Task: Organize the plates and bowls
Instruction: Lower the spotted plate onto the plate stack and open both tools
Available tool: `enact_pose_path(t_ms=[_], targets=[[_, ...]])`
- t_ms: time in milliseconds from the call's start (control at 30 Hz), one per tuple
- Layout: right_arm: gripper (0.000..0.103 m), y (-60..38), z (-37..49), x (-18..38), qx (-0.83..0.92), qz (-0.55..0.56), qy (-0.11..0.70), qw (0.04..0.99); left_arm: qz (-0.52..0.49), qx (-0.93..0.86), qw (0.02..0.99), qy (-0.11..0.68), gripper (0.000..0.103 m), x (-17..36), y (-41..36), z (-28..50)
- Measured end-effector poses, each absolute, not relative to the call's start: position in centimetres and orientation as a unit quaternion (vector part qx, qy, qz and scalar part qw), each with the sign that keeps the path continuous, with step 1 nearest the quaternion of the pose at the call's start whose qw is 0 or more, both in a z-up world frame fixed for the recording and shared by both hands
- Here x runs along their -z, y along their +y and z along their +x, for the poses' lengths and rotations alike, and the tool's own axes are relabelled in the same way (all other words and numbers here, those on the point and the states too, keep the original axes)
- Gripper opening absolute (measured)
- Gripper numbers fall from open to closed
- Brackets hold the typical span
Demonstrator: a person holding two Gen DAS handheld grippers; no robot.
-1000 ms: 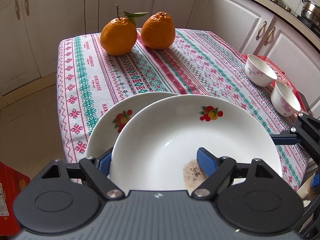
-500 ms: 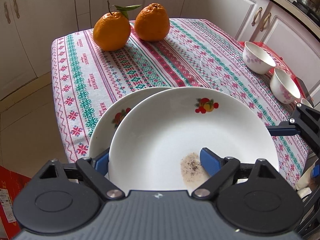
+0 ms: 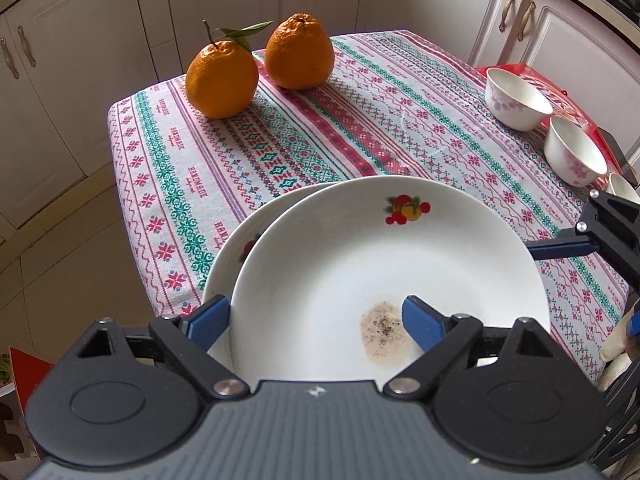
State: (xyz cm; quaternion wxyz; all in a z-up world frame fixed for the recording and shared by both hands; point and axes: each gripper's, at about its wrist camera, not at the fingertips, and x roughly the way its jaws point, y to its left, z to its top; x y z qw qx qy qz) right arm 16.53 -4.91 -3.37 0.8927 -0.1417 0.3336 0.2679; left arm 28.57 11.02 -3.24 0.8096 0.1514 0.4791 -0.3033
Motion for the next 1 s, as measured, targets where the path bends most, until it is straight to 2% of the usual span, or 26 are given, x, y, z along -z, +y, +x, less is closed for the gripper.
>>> enact_pose_path(t_ms=[300, 433, 567, 900, 1000], targets=[[0.098, -4.5, 16.6, 3.6, -0.273, -0.152, 0.328, 0.891, 0.15, 0.288, 0.825, 0.462, 0.095, 3.1, 11.4, 28.5], [0.103, -4.7, 16.2, 3.3, -0.272, -0.15, 0.324, 0.894, 0.161, 0.272, 0.836, 0.449, 0.095, 3.2, 11.5, 28.1], [0.103, -5.4, 15.8, 2.8, -0.268, -0.143, 0.323, 0.896, 0.162, 0.269, 0.846, 0.431, 0.095, 3.0, 11.6, 27.3], [0.103, -9.0, 13.8, 0.8, -0.219, -0.124, 0.306, 0.918, 0.142, 0.266, 0.899, 0.317, 0.095, -0.3, 10.1, 21.7], [0.103, -10.7, 12.9, -0.1, -0.203, -0.117, 0.295, 0.927, 0.129, 0.271, 0.911, 0.283, 0.102, -1.5, 9.1, 19.8]])
